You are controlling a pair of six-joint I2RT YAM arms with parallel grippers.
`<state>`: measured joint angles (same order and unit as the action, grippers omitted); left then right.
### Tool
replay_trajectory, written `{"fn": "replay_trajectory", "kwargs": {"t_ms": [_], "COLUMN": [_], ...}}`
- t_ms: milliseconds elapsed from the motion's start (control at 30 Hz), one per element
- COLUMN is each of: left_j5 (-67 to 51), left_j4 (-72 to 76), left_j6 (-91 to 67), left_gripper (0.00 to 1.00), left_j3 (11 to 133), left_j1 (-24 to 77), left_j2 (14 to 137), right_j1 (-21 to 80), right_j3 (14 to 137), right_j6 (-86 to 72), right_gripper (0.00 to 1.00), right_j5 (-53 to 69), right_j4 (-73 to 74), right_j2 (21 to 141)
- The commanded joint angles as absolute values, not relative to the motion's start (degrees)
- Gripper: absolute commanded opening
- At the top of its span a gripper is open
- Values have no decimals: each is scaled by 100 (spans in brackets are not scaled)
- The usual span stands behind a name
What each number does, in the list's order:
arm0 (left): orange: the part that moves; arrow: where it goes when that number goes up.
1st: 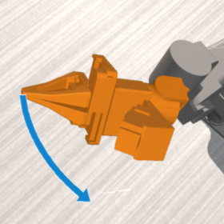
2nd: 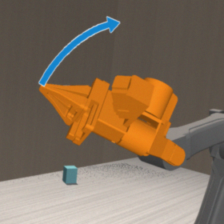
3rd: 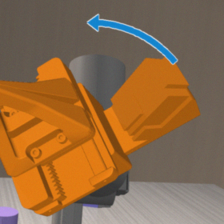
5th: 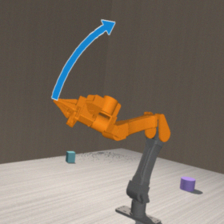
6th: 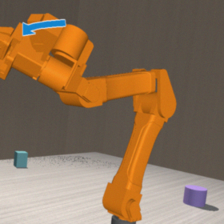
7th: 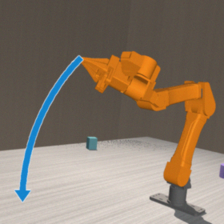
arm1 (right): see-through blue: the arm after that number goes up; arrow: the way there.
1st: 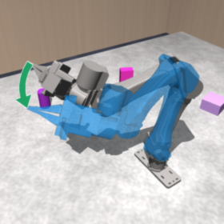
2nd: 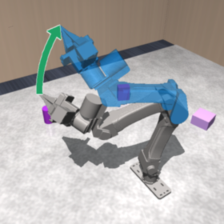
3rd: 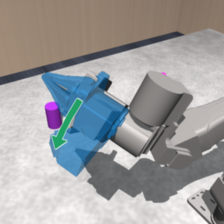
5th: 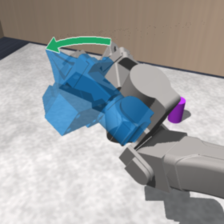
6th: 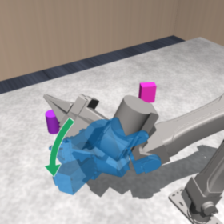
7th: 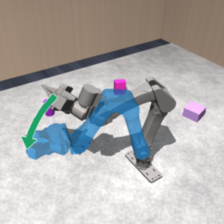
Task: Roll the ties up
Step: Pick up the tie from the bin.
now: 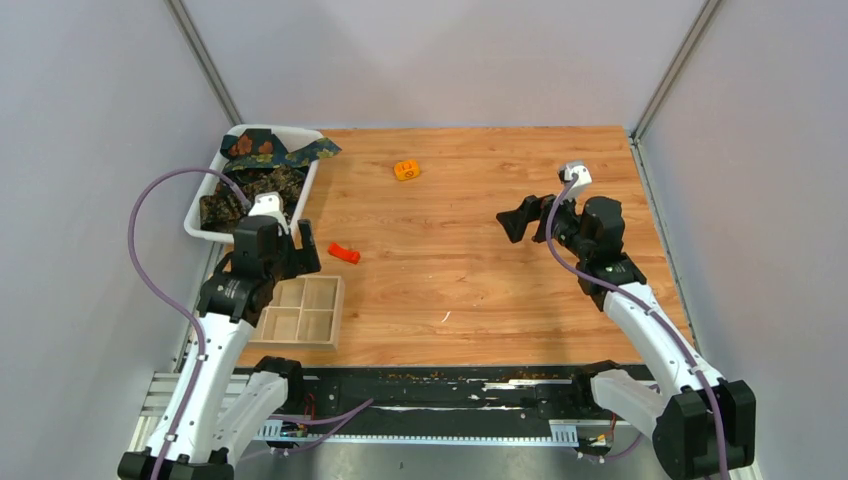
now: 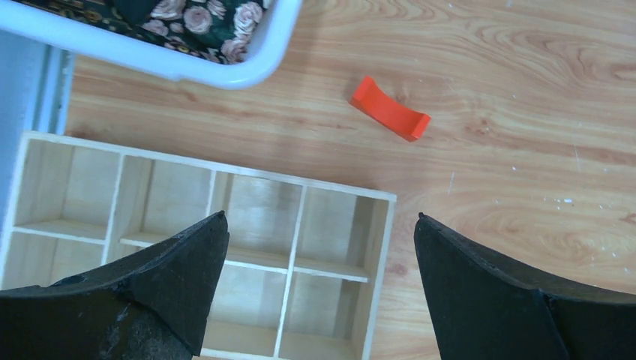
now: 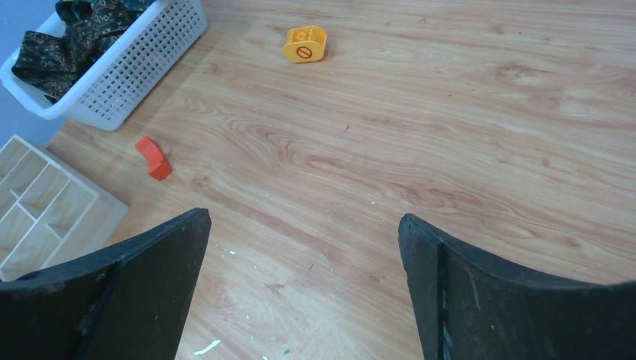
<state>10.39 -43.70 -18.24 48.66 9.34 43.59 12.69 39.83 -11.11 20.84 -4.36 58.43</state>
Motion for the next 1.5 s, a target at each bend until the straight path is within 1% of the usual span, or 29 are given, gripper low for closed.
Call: {"fn": "replay_trajectory", "kwargs": {"t_ms": [0,167,300,500,633,733,833,967,1100,1200,1333,1467], "left_j5": [1812,2712,2894,2755,2618,2596,2563,2372,2505,2296,1998,1578], "left_j4": [-4411,-4571,-4474,-3687,-3630,-3439,-3248,-2810,-2649,-2742,-2055,-1702], "left_j6": [-2124,-2322,-2452,-2368,-2405,-2513,-2695,-2834,-2739,-3092,-3802,-4790], "left_gripper": [100,100,100,100,100,100,100,100,100,98,97,95], "left_j3": [5320,5788,6186,6546,7287,7631,7915,8184,8534,8798,8541,8430], "left_j1": [940,941,940,738,186,19,-300,-480,-599,-815,-950,-1199], "left_j2": [4516,4851,5123,5566,6430,6933,7392,7975,8554,9001,9216,9597], "right_j1": [1266,1270,1274,1378,1556,1663,1674,1766,1793,1793,1803,1804], "right_j3": [4122,4393,4311,4146,3896,3779,3854,3720,3742,3744,3791,3823], "right_j6": [-1434,-1507,-1525,-1487,-1609,-1494,-1434,-1398,-1331,-1336,-1317,-1316], "right_gripper": [99,99,99,99,99,99,99,99,99,99,99,99], "right_j5": [2053,1887,1885,1934,1379,982,910,721,832,837,894,910], "right_j4": [-313,142,53,-175,-446,-543,-472,-646,-632,-633,-612,-580], "right_j2": [5693,5688,5582,5709,5787,5875,6089,6290,6353,6391,6462,6512]}}
